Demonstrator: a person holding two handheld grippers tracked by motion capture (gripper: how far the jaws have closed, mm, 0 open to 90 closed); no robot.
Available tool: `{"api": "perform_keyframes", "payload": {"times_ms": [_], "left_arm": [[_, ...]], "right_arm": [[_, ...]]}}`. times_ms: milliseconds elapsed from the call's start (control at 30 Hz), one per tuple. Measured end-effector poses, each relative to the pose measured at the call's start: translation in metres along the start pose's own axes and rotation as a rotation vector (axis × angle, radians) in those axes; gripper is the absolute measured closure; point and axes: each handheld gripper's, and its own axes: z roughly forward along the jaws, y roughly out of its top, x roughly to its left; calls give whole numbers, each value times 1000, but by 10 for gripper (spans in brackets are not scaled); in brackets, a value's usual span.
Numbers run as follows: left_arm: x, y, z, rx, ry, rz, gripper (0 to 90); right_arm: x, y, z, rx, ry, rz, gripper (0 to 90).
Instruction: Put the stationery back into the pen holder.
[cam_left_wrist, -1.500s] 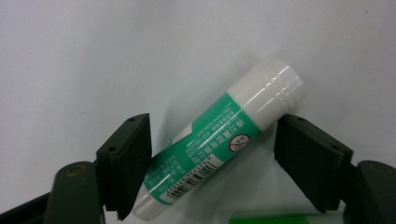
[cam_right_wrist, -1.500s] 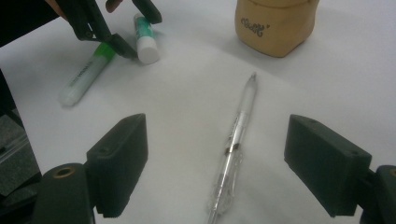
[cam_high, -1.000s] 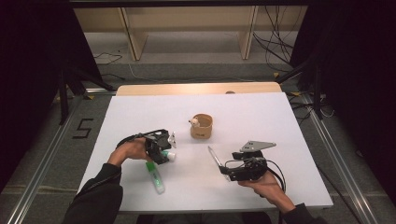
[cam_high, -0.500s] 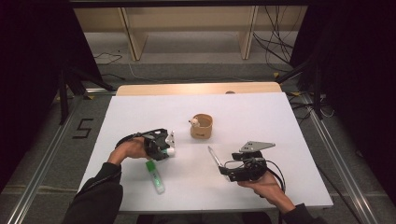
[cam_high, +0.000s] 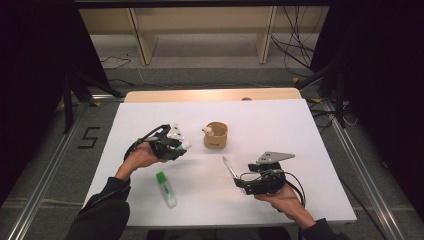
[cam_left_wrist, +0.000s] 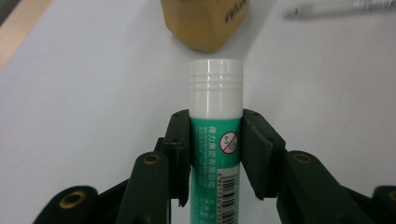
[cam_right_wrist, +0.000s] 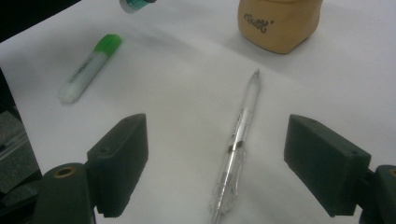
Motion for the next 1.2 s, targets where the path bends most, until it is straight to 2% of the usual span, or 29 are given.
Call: {"api": "perform_keyframes", "payload": {"times_ms": [100,267,500,600,800,867,933,1067,1200], "left_arm": [[-3,2,-4,-78,12,-67,651],[-10,4,-7,-166,41,-137,651],[-17,10,-9,-253,51,-192,651],[-20,16,-9,-302,69,-222,651],[-23,28,-10,-377,86,-250,651],[-24,33,-9,-400,76,-269,651],[-25,40,-8,-418,84,-269,651],[-25,53,-2,-447,69,-289,651],[-25,66,6,-453,63,-286,651]], "right_arm": [[1,0,-1,-6,1,0,228],[0,0,-2,-20,6,13,228],[0,0,-2,-28,8,20,228],[1,0,-2,-29,7,19,228],[0,0,-3,-35,8,21,228],[0,0,-3,-33,7,23,228],[-1,0,-3,-35,8,24,228],[0,0,-3,-34,7,23,229],[-1,0,-3,-34,9,24,229]]}}
